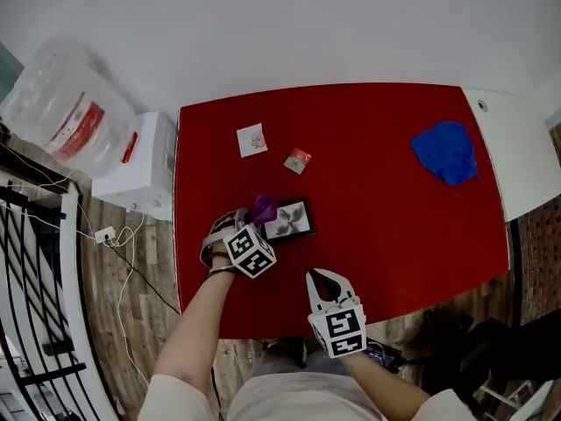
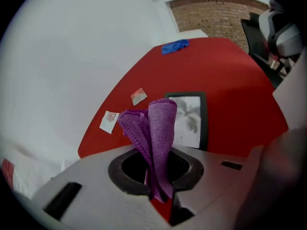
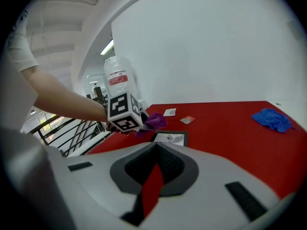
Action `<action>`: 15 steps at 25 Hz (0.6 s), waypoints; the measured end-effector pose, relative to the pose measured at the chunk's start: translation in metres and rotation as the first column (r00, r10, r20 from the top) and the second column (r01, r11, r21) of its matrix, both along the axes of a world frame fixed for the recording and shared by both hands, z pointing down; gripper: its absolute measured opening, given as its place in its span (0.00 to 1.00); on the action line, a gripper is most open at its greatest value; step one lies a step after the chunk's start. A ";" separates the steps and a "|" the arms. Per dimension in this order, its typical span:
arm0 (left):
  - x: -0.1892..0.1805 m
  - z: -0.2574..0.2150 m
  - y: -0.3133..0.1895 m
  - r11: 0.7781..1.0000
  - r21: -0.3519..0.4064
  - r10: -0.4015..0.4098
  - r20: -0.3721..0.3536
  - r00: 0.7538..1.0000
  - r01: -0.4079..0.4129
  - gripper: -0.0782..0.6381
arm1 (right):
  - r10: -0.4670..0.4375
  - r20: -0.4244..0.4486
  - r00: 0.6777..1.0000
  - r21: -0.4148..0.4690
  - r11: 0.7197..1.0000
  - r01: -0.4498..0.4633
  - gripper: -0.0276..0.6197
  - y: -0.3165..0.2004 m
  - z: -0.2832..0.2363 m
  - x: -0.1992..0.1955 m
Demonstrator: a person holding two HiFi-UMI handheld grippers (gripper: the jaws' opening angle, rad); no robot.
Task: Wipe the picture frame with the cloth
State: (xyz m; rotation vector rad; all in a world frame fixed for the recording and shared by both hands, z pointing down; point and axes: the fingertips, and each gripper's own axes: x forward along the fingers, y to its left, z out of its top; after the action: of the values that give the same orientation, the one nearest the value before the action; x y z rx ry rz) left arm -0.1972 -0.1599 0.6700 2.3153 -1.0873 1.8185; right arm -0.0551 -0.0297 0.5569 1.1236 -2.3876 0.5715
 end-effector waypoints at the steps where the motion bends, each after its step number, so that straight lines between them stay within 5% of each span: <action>1: -0.005 0.006 -0.004 1.000 -0.010 0.015 0.037 0.999 -0.015 0.19 | 0.002 0.001 1.000 -0.005 1.000 -0.002 0.05 0.002 0.001 0.001; 8: -0.006 0.018 -0.010 0.992 -0.057 0.119 0.145 0.982 -0.112 0.19 | 0.031 -0.002 1.000 -0.023 0.999 -0.031 0.05 -0.002 0.010 0.018; 15: 0.010 0.019 0.060 0.964 -0.123 0.258 0.204 0.944 -0.237 0.19 | 0.025 0.011 1.000 -0.016 1.000 -0.025 0.05 -0.015 0.011 0.013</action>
State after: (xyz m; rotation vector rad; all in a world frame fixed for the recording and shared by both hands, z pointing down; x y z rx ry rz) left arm -0.1874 -0.0995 0.6886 2.3291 -0.7269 2.2049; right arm -0.0419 -0.0450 0.5683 1.1481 -2.3778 0.6051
